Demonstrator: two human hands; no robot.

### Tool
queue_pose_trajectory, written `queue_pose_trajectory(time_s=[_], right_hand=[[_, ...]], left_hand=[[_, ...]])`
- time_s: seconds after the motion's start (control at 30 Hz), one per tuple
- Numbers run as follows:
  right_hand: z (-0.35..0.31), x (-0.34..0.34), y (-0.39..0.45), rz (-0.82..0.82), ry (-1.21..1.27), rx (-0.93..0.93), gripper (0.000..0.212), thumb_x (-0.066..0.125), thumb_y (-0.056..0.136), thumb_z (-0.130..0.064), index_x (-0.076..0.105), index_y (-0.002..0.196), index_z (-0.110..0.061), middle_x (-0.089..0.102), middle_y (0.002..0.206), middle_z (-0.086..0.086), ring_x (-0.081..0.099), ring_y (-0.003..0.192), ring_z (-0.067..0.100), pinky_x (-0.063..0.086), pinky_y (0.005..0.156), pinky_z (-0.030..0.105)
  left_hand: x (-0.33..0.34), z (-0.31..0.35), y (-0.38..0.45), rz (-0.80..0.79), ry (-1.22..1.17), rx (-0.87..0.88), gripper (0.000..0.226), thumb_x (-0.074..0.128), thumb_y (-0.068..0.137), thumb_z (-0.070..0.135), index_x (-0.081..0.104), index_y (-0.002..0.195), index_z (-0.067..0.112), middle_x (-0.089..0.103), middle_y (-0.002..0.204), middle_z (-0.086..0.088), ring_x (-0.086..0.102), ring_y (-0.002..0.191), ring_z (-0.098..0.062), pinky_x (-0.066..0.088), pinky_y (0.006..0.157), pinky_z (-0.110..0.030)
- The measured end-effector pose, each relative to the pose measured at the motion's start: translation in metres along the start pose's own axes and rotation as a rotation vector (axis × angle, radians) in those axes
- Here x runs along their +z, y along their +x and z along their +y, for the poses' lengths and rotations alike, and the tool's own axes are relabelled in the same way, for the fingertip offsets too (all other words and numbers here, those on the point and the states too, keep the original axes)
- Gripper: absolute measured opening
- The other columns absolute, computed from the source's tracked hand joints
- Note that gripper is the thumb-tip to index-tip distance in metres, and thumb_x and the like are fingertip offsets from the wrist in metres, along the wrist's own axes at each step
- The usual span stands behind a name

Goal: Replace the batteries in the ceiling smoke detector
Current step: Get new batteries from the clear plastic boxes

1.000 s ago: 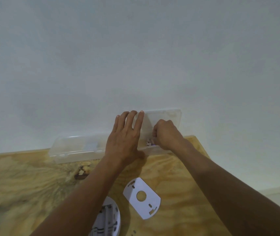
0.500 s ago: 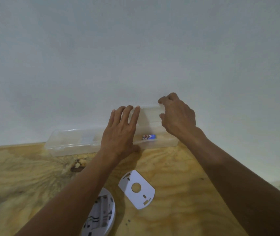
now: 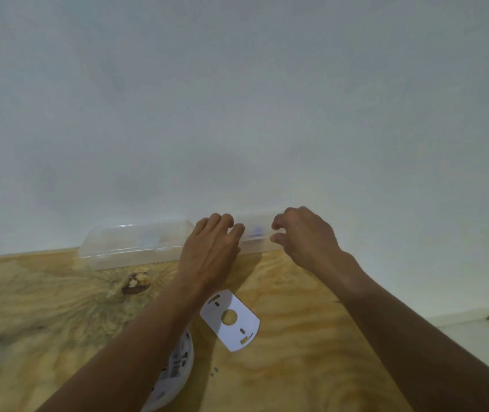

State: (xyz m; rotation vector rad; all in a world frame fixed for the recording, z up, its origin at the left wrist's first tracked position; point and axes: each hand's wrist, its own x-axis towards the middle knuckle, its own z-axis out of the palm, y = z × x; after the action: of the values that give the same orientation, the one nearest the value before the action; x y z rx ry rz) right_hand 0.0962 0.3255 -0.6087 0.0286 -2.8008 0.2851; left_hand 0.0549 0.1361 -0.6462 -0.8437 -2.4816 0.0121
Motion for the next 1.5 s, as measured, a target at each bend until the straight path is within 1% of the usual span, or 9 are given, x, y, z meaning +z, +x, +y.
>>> queue_pose_trajectory(time_s=[0.23, 0.37, 0.6, 0.9, 1.1, 1.23, 1.3, 1.4, 1.5], right_hand=[[0.020, 0.005, -0.006, 0.022, 0.073, 0.060, 0.025, 0.060, 0.096, -0.031, 0.072, 0.112, -0.016, 0.065, 0.113, 0.001, 0.056, 0.109, 0.021, 0.044, 0.076, 0.032], [0.019, 0.018, -0.007, 0.062, 0.019, 0.042, 0.025, 0.057, 0.099, -0.029, 0.073, 0.093, -0.010, 0.061, 0.094, 0.003, 0.059, 0.091, 0.023, 0.049, 0.069, 0.037], [0.018, 0.025, -0.010, 0.144, -0.012, 0.012, 0.023, 0.060, 0.097, -0.025, 0.070, 0.084, -0.008, 0.060, 0.086, 0.006, 0.061, 0.081, 0.026, 0.043, 0.059, 0.034], [-0.006, 0.014, -0.020, 0.058, -0.066, 0.088, 0.022, 0.056, 0.099, -0.026, 0.062, 0.118, -0.016, 0.059, 0.117, 0.004, 0.057, 0.106, 0.026, 0.051, 0.076, 0.037], [-0.075, 0.015, -0.022, -0.001, 0.299, 0.149, 0.030, 0.059, 0.095, -0.031, 0.062, 0.124, -0.021, 0.063, 0.120, 0.004, 0.058, 0.114, 0.025, 0.051, 0.088, 0.038], [-0.131, 0.025, -0.011, -0.119, 0.589, 0.233, 0.021, 0.064, 0.090, -0.032, 0.074, 0.093, -0.014, 0.075, 0.094, 0.008, 0.068, 0.094, 0.026, 0.056, 0.082, 0.035], [-0.152, 0.030, -0.005, -0.214, 0.717, 0.323, 0.033, 0.066, 0.090, -0.035, 0.072, 0.080, -0.004, 0.076, 0.081, 0.012, 0.068, 0.072, 0.023, 0.054, 0.069, 0.031], [-0.178, 0.037, 0.002, -0.363, 0.916, 0.566, 0.041, 0.066, 0.091, -0.037, 0.068, 0.100, 0.003, 0.074, 0.071, 0.009, 0.055, 0.042, 0.012, 0.044, 0.043, 0.021], [-0.194, 0.052, 0.009, -0.389, 1.113, 0.743, 0.045, 0.059, 0.097, -0.037, 0.067, 0.101, 0.007, 0.060, 0.042, 0.002, 0.043, 0.030, 0.011, 0.034, 0.035, 0.017]], left_hand=[[-0.001, 0.000, -0.003, -0.010, -0.121, -0.044, 0.019, 0.078, 0.086, 0.015, 0.074, 0.102, 0.005, 0.073, 0.102, -0.010, 0.065, 0.100, -0.031, 0.056, 0.053, -0.040], [-0.002, -0.002, 0.002, -0.066, -0.182, -0.089, 0.015, 0.067, 0.094, 0.011, 0.074, 0.107, 0.006, 0.071, 0.110, -0.008, 0.059, 0.110, -0.029, 0.058, 0.062, -0.045], [-0.003, -0.002, 0.004, -0.078, -0.182, -0.096, 0.014, 0.069, 0.093, 0.008, 0.075, 0.104, 0.004, 0.074, 0.107, -0.012, 0.062, 0.105, -0.031, 0.058, 0.066, -0.046], [-0.024, -0.001, 0.003, -0.222, -0.232, -0.092, 0.044, 0.055, 0.102, 0.029, 0.053, 0.143, 0.013, 0.052, 0.147, -0.006, 0.042, 0.137, -0.025, 0.050, 0.100, -0.043], [-0.048, -0.040, -0.039, -0.111, -0.253, -0.124, 0.050, 0.062, 0.098, 0.027, 0.052, 0.144, 0.013, 0.053, 0.148, -0.010, 0.049, 0.134, -0.032, 0.046, 0.105, -0.044], [-0.054, -0.089, -0.078, -0.051, -0.204, -0.207, 0.056, 0.080, 0.082, 0.022, 0.063, 0.133, 0.007, 0.066, 0.131, -0.015, 0.063, 0.117, -0.038, 0.053, 0.094, -0.046], [-0.055, -0.115, -0.095, -0.056, -0.176, -0.284, 0.059, 0.080, 0.081, 0.023, 0.061, 0.135, 0.007, 0.065, 0.134, -0.013, 0.060, 0.121, -0.036, 0.050, 0.097, -0.046], [-0.053, -0.147, -0.115, -0.115, -0.143, -0.379, 0.067, 0.078, 0.083, 0.030, 0.054, 0.143, 0.012, 0.058, 0.143, -0.010, 0.052, 0.131, -0.033, 0.046, 0.103, -0.045], [-0.044, -0.170, -0.125, -0.171, -0.169, -0.405, 0.068, 0.076, 0.087, 0.032, 0.049, 0.147, 0.015, 0.052, 0.149, -0.008, 0.046, 0.137, -0.031, 0.045, 0.104, -0.044]])
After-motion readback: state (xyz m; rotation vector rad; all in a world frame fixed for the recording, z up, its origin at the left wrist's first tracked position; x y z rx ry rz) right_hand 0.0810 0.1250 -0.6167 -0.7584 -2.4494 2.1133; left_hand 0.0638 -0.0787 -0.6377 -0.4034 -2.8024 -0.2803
